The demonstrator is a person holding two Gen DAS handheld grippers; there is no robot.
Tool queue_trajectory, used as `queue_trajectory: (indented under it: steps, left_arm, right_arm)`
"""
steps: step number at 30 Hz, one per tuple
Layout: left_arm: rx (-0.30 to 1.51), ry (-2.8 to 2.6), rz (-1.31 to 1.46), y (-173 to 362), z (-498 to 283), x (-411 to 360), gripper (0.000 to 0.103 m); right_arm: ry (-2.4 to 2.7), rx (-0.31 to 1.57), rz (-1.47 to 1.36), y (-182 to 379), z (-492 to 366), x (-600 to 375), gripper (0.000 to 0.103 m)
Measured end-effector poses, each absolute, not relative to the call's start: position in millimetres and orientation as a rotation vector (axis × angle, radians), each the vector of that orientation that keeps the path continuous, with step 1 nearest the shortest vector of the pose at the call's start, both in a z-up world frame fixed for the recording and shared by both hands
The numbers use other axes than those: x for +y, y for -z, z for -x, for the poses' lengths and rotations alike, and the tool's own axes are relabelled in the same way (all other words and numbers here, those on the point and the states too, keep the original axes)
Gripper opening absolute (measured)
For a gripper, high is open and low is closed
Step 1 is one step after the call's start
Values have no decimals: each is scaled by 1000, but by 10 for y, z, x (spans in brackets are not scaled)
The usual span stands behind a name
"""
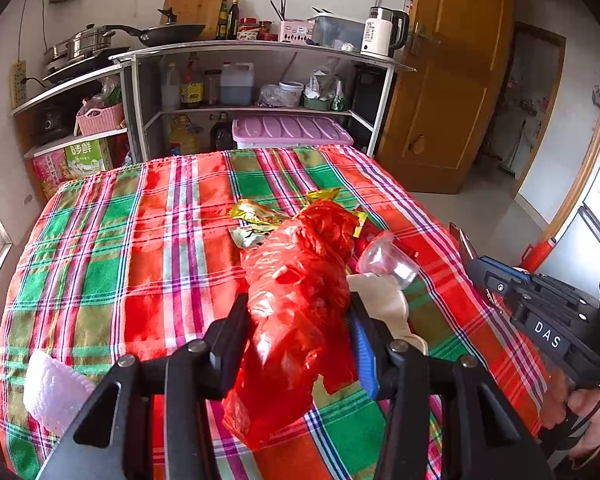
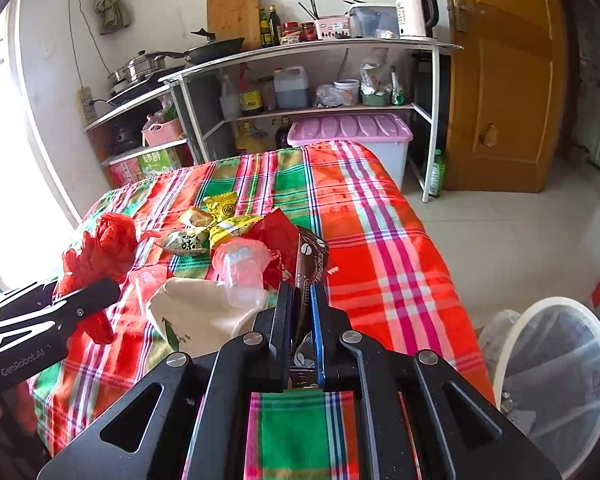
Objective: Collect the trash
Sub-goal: 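Carry the red plastic bag and brown wrapper over the white bin with both tools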
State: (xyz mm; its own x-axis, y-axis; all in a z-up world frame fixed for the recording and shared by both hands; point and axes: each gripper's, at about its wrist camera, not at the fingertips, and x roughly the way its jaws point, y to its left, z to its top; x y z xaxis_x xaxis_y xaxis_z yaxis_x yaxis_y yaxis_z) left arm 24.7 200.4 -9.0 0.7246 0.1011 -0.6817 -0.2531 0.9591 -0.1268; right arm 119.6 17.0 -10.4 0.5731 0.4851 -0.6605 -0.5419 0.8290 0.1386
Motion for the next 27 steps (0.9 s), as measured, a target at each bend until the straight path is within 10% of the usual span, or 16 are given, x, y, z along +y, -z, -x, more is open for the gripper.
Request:
queue_trajectory:
  steps: [27]
  left_arm:
    - [731, 83, 70, -87, -586, 570, 49]
  right_arm:
    - [-395, 687, -31, -89, -873, -1184, 9]
